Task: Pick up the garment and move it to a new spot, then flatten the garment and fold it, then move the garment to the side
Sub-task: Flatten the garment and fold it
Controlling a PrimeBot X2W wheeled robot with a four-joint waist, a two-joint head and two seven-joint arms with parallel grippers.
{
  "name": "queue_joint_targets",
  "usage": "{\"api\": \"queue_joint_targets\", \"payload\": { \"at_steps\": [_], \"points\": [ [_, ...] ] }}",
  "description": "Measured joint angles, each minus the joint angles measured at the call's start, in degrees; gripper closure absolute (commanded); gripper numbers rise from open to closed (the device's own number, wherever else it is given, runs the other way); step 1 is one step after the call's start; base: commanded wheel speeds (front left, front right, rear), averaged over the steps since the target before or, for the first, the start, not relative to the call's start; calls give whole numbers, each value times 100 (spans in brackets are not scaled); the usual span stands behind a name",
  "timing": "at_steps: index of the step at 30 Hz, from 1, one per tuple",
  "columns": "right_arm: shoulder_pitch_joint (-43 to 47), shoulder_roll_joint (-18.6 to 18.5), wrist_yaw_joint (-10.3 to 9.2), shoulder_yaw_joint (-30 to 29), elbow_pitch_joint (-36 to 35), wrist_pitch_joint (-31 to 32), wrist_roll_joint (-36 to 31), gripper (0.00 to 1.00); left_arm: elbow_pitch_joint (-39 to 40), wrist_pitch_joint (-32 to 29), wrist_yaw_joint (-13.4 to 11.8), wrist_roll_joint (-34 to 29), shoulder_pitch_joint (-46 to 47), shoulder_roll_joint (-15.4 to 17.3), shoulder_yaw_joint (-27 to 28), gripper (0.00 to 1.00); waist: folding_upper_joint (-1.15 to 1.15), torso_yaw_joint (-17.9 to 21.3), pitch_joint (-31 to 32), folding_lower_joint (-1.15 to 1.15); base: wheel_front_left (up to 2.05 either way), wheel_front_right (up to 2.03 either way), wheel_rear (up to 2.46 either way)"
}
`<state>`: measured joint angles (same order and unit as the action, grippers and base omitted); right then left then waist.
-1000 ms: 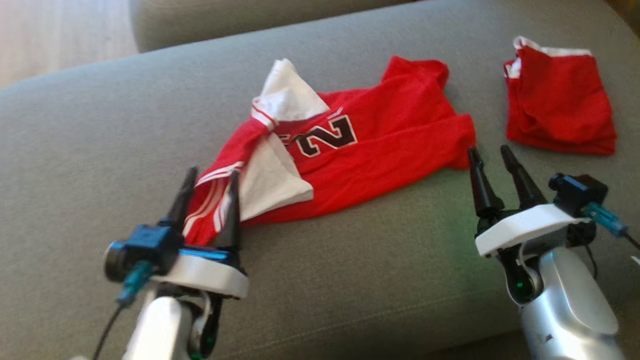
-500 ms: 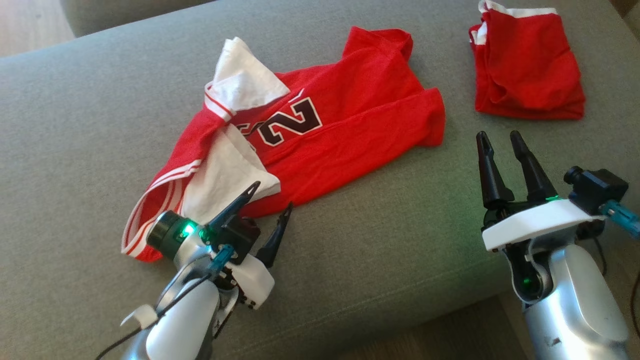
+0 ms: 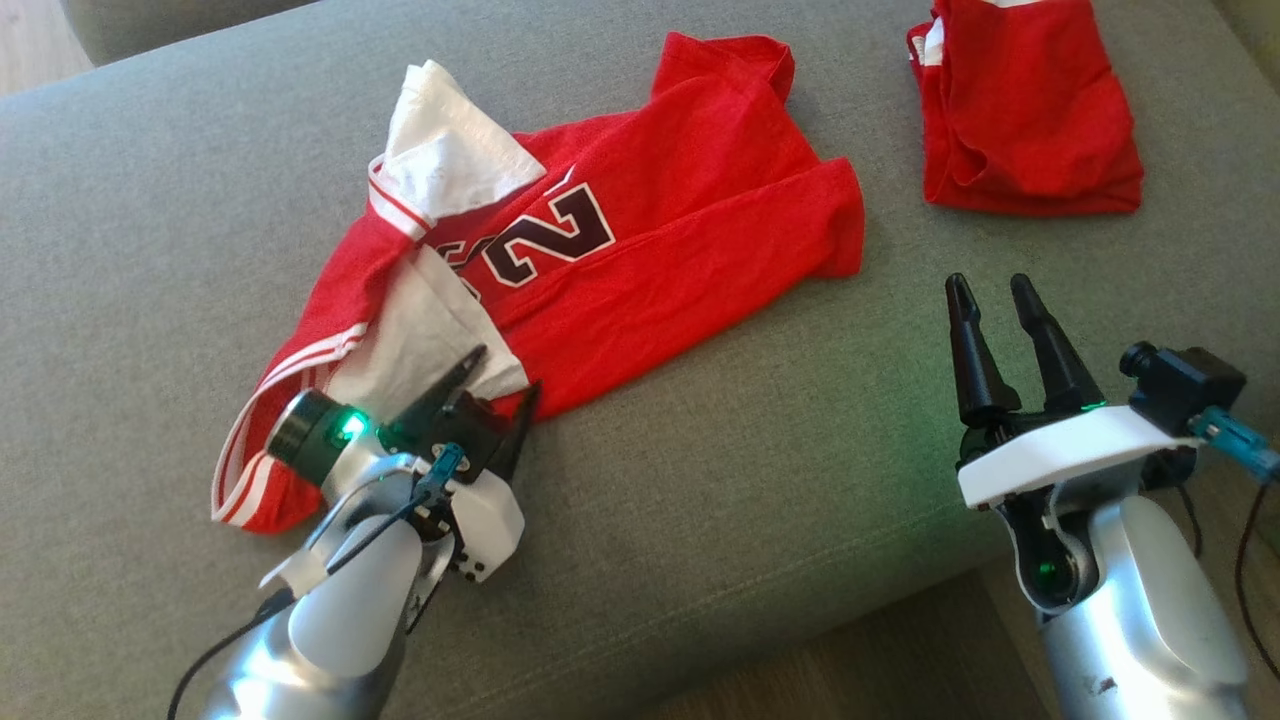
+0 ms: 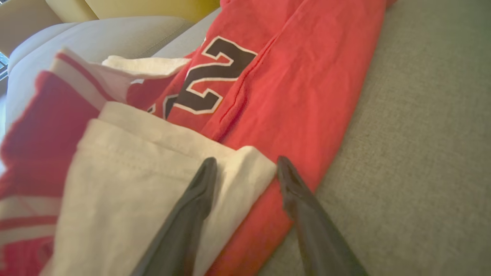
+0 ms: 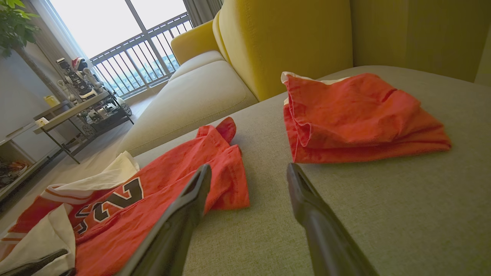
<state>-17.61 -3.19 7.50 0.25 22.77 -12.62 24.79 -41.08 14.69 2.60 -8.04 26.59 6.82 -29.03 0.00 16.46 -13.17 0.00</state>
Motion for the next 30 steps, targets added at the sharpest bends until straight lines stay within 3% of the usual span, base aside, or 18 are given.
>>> {"api": "queue_joint_targets", "payload": {
  "at_steps": [1, 2, 7, 20, 26, 30],
  "points": [
    [-2, 0, 0, 1, 8, -1, 0, 0, -47, 0, 1, 12, -1, -7, -13, 64, 0, -1, 2, 0, 0, 0, 0],
    [-4, 0, 0, 0, 22, -4, 0, 0, -68, 0, 2, 12, 0, -21, -29, 98, 0, -9, 4, 0, 0, 0, 0],
    [-5, 2, 0, -27, 115, -9, 1, 0, 218, 0, -2, 240, -3, -80, -30, 100, 0, -140, 68, 0, 0, 0, 0],
    [-17, 10, 0, -305, 460, 222, -108, 0, 2299, 1, -167, 982, -840, -40, 294, 100, 0, -894, 447, -1, 0, 0, 0],
    [-384, 18, 0, -996, 1150, 611, -277, 0, 2953, 1, -216, 1187, -1166, -23, 414, 100, 0, -1405, 562, -1, 0, 0, 0],
    [-948, 18, 0, -1455, 1578, 813, -795, 0, 3101, 1, -216, 1224, -1329, -30, 413, 100, 0, -1670, 540, -1, 0, 0, 0]
  ]
}}
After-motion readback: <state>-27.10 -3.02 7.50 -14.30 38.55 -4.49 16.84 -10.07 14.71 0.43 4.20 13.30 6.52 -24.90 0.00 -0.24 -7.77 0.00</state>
